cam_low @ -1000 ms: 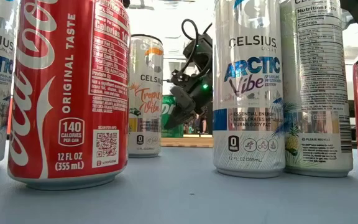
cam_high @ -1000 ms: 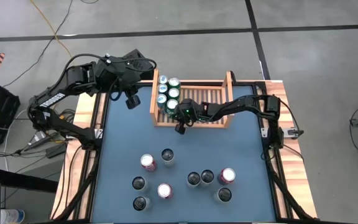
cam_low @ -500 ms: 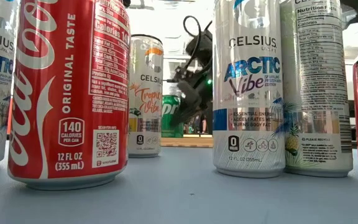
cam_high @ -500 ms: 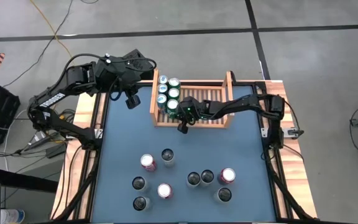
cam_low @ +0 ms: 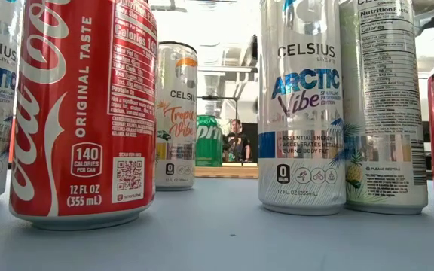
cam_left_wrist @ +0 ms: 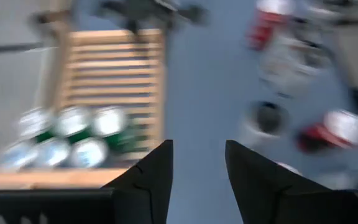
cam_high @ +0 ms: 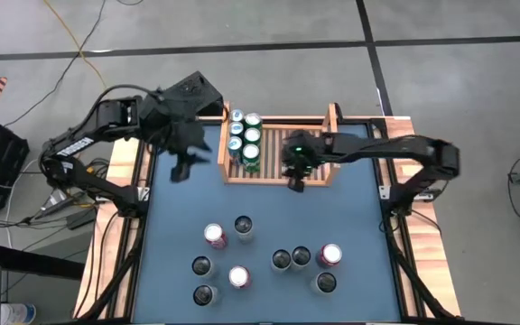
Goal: Place canned beverage on shelf
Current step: Put the red soda can on the shelf
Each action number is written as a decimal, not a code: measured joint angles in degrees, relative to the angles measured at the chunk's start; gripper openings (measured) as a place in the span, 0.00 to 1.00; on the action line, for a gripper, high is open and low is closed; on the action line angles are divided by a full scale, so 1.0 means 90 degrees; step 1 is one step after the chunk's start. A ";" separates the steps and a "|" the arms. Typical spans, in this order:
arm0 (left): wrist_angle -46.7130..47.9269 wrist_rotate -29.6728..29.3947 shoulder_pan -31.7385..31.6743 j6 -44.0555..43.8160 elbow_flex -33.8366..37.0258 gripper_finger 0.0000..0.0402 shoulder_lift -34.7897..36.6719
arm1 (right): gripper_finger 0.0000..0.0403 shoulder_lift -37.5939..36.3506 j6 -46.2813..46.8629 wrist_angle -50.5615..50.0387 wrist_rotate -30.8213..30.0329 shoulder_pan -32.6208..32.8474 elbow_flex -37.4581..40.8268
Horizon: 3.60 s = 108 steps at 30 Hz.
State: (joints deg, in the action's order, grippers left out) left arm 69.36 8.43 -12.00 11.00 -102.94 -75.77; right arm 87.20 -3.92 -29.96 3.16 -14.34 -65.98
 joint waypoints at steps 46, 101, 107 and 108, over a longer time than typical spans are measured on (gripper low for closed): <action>0.1084 -0.0083 0.3696 -0.3018 -0.0003 0.72 -0.0611 | 0.73 0.1542 0.0197 -0.1328 -0.0899 0.2623 -0.3252; -0.3602 -0.2293 0.3917 -0.2841 0.5124 0.72 -0.0043 | 0.93 0.2404 0.2404 -0.6571 -0.2863 0.3720 -0.7495; -0.3589 -0.2221 0.3914 -0.3175 0.5127 0.72 -0.0119 | 0.93 0.2423 0.2385 -0.6672 -0.2858 0.3720 -0.7495; -0.3613 -0.2173 0.3914 -0.3256 0.5121 0.72 -0.0103 | 0.93 0.2423 0.2385 -0.6676 -0.2858 0.3720 -0.7495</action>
State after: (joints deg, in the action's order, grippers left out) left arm 36.85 -11.13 23.22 -18.30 -56.84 -76.69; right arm 109.01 17.54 -90.04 -22.57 19.14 -133.43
